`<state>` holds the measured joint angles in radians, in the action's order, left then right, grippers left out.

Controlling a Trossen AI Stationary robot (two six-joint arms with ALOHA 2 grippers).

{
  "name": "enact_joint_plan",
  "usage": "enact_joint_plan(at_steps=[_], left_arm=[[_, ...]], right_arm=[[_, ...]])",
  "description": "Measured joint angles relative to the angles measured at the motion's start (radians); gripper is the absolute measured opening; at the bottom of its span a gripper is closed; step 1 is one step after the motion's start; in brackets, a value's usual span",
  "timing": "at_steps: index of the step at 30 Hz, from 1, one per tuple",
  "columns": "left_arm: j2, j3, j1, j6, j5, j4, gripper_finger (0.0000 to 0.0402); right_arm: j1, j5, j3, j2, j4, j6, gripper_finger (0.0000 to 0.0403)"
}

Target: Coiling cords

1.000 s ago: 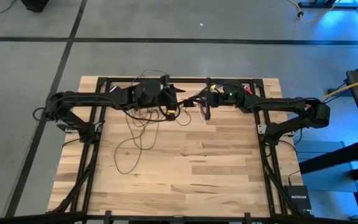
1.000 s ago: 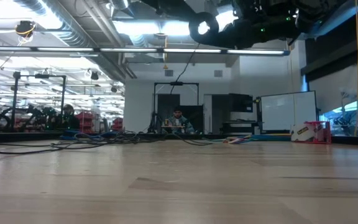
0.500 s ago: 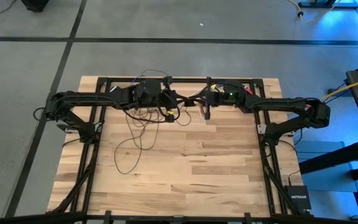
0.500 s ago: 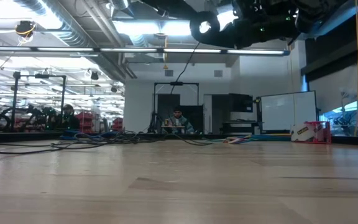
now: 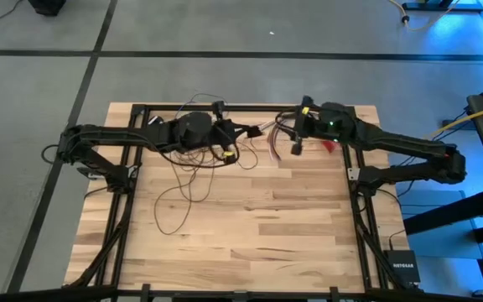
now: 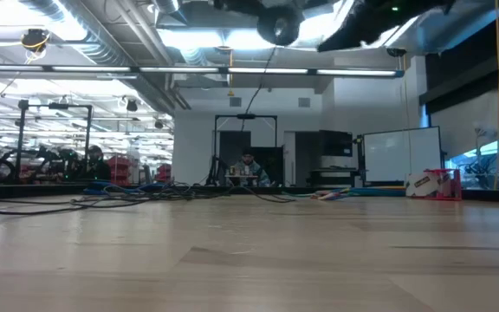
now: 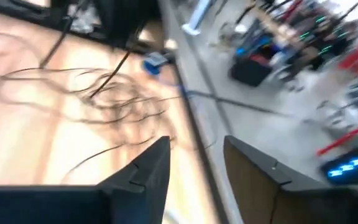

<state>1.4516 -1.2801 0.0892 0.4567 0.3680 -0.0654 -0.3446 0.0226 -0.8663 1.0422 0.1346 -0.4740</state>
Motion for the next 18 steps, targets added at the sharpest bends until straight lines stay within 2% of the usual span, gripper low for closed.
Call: enact_joint_plan(at_steps=[4,6,9,12,15,18], left_arm=[[-0.031,0.127,-0.006,0.019,0.0,0.259,0.0002],[-0.049,0.206,-0.005,-0.002,0.003,0.406,0.0002],[-0.054,0.312,-0.01,-0.012,0.008,0.622,0.0002],[-0.04,0.379,-0.012,0.004,0.009,0.808,0.0002],[-0.041,0.406,-0.013,0.03,0.017,0.885,0.0002],[-0.041,0.406,-0.024,0.059,0.017,0.877,0.0002]], right_arm=[[0.005,-0.079,0.082,-0.027,0.012,0.068,0.0161],[0.006,-0.087,0.158,-0.022,-0.068,0.083,0.0162],[0.005,-0.094,0.287,0.003,-0.326,0.106,0.0162],[0.005,-0.136,0.386,0.052,-0.685,0.153,0.0162],[0.005,-0.236,0.418,0.121,-0.924,0.243,0.0163],[0.006,-0.254,0.402,0.201,-1.038,0.277,0.0163]])
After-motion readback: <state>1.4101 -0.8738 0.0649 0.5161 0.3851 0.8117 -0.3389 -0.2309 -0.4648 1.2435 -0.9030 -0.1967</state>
